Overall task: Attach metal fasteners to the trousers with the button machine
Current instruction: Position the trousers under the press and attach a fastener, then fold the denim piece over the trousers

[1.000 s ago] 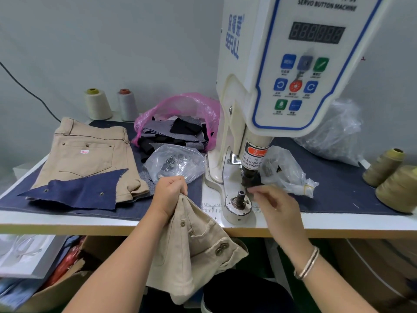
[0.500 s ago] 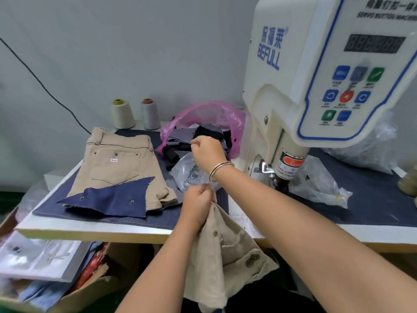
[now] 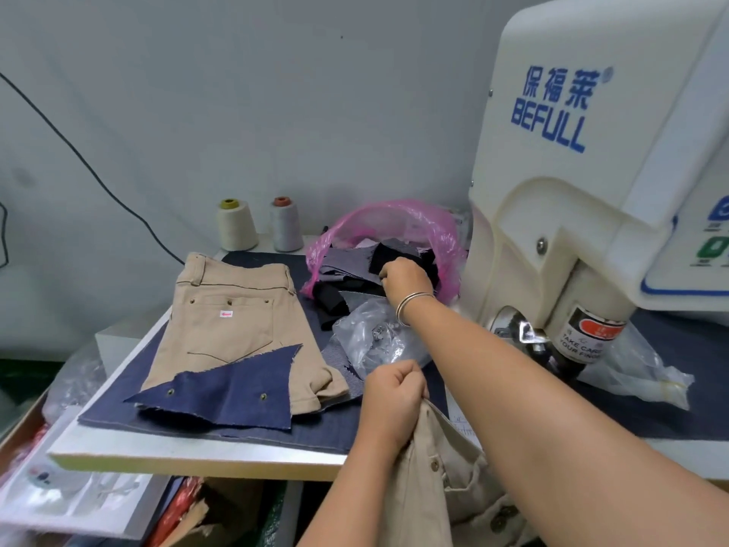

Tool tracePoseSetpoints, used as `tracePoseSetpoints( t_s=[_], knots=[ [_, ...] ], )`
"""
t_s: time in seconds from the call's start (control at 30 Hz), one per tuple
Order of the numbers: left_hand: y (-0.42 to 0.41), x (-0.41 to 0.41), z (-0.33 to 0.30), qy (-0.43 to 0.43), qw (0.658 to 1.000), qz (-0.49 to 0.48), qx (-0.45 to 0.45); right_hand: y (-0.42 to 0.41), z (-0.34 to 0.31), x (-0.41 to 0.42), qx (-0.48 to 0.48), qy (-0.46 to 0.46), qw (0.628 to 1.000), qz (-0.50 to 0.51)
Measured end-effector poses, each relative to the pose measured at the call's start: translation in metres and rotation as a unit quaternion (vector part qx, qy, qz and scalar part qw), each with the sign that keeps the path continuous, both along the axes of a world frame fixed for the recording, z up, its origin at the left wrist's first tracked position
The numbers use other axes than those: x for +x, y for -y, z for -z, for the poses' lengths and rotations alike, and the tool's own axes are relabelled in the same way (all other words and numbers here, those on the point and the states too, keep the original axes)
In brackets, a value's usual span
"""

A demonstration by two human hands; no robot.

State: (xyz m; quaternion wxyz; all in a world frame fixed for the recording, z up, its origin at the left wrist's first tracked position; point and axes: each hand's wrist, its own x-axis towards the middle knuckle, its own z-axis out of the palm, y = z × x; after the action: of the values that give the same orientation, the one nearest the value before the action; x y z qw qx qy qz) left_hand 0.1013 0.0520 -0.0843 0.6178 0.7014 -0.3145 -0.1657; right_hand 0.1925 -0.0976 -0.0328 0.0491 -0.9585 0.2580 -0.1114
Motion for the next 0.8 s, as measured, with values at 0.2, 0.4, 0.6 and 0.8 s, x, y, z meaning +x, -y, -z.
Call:
tracePoseSetpoints(
  t_s=[0.2,0.4,0.6,0.8],
  knots=[
    [0.0,-0.002,-0.003,-0.002,1.0,-0.004,0.004,0.002,-0.003,-0.004,-0.039,-0.018,0.999,-0.018],
    [-0.001,-0.003,-0.005,-0.004,1.0,-0.006,0.012,0.004,-0.013,-0.008,0.028,0.017,0.999,-0.001],
    [-0.002,-0.005,-0.009,-0.003,1.0,-0.01,0.025,0.012,-0.015,-0.011,0.138,0.082,0.987,0.025],
    [-0.001,-0.005,-0.009,0.004,0.999,-0.01,0.036,0.007,-0.031,-0.006,0.219,0.267,0.935,0.075]
  ],
)
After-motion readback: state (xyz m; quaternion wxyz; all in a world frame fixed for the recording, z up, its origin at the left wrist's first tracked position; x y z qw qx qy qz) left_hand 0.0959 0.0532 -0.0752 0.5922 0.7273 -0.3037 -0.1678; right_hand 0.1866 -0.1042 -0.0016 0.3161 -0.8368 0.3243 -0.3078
